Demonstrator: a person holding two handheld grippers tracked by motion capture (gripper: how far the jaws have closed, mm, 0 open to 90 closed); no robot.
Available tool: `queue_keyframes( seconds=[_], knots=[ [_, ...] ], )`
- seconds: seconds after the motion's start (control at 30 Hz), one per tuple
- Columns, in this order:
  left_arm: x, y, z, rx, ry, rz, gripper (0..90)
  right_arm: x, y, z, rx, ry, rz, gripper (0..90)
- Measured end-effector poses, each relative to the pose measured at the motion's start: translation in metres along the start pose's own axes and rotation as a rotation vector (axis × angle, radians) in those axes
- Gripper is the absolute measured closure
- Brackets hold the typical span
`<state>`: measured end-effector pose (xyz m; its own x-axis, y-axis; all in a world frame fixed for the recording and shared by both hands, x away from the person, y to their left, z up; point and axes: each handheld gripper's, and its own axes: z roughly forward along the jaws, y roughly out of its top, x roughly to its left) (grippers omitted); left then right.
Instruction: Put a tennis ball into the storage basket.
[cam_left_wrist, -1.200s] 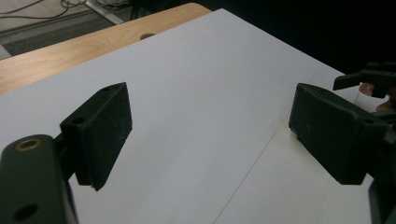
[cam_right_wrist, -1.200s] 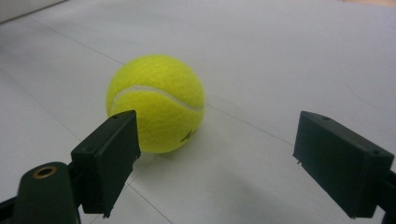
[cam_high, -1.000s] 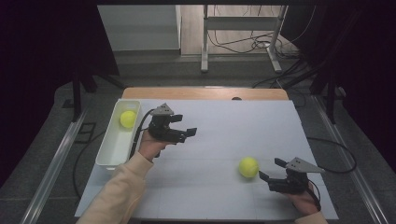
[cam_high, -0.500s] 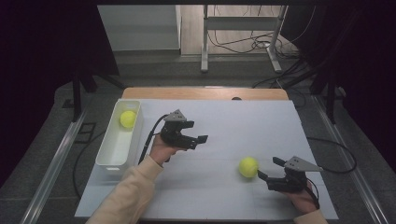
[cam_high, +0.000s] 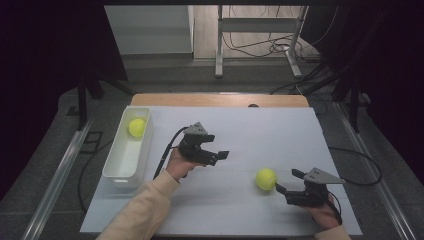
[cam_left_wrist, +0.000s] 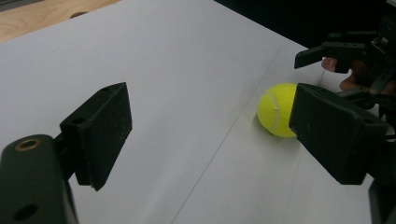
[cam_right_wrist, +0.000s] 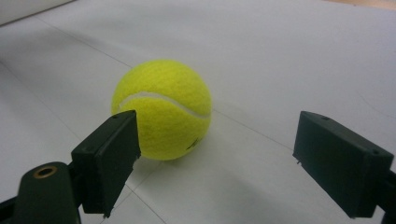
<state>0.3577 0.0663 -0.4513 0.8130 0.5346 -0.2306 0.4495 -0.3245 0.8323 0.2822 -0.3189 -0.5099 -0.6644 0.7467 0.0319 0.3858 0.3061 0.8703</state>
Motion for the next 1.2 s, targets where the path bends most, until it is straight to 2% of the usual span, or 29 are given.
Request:
queue_keyframes(
  seconds=[0.7, 1.2],
  knots=[
    [-0.015, 0.000, 0.026, 0.047, -0.048, 0.032, 13.9, 0.001, 0.000, -0.002, -0.004, -0.002, -0.001, 14.9],
    [-0.023, 0.002, 0.039, 0.073, -0.063, 0.047, 13.7, 0.000, 0.000, -0.002, -0.004, -0.005, 0.002, 14.9]
  ],
)
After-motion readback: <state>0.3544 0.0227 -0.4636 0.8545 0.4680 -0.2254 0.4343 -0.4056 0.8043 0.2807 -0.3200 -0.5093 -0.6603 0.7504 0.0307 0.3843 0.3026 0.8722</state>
